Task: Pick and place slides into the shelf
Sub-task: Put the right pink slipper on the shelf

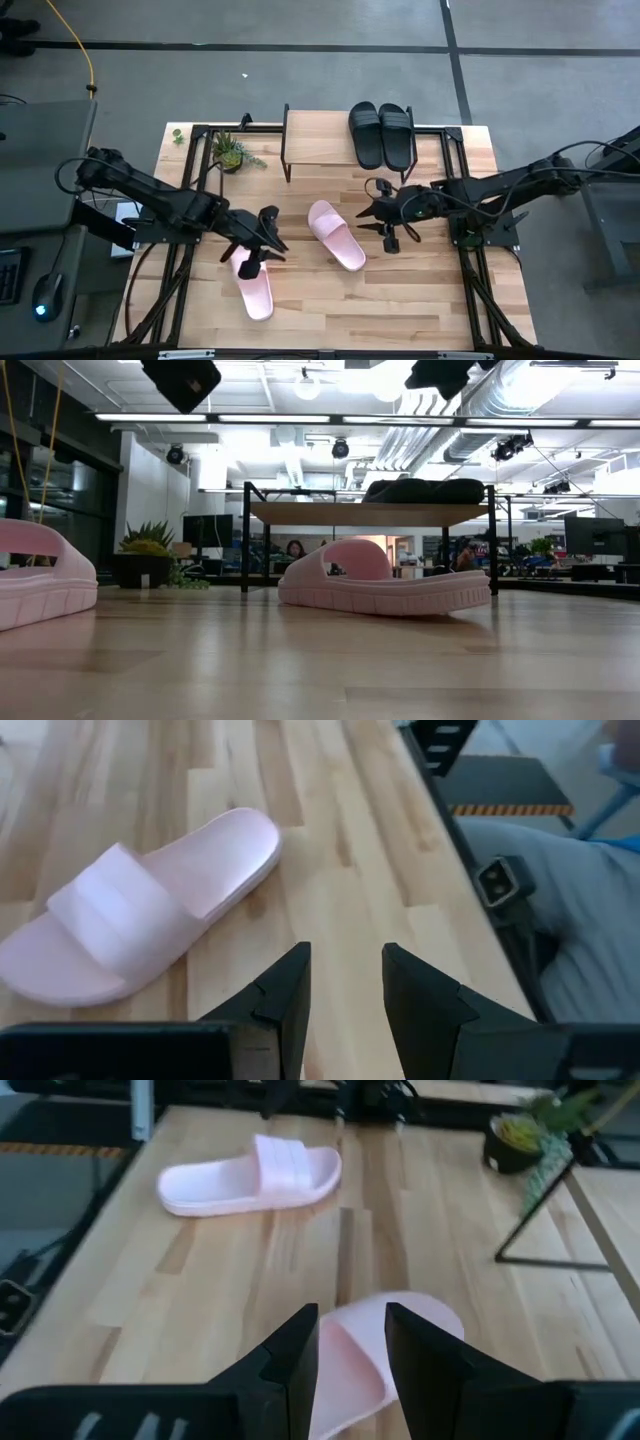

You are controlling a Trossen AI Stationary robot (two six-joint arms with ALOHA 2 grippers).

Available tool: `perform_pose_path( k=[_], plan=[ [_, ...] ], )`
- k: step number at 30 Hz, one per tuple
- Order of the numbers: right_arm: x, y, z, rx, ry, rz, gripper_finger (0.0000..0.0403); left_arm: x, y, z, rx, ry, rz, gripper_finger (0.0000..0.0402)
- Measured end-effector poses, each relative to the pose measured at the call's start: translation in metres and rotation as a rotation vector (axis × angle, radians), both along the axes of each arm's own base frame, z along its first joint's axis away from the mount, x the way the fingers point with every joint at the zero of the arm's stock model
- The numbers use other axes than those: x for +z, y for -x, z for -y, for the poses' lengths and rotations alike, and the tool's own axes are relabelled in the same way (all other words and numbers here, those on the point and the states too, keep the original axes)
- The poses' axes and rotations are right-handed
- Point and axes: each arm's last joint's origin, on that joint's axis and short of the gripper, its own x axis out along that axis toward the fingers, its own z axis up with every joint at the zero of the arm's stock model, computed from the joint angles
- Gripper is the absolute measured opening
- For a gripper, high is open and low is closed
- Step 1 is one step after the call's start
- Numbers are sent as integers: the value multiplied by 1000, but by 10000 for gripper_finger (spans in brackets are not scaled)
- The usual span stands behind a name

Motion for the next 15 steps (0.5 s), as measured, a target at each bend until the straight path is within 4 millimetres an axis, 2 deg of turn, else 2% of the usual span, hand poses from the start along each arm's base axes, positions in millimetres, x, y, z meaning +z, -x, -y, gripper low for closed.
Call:
perform_pose_path(
  k=[5,15],
  plan=[
    [-13,-6,-2,-51,32,-73,108,-7,-5,0,39,-9,-26,111],
    [-32,-19,-5,-45,42,-152,108,-21,-15,-1,136,-67,-60,111]
  ],
)
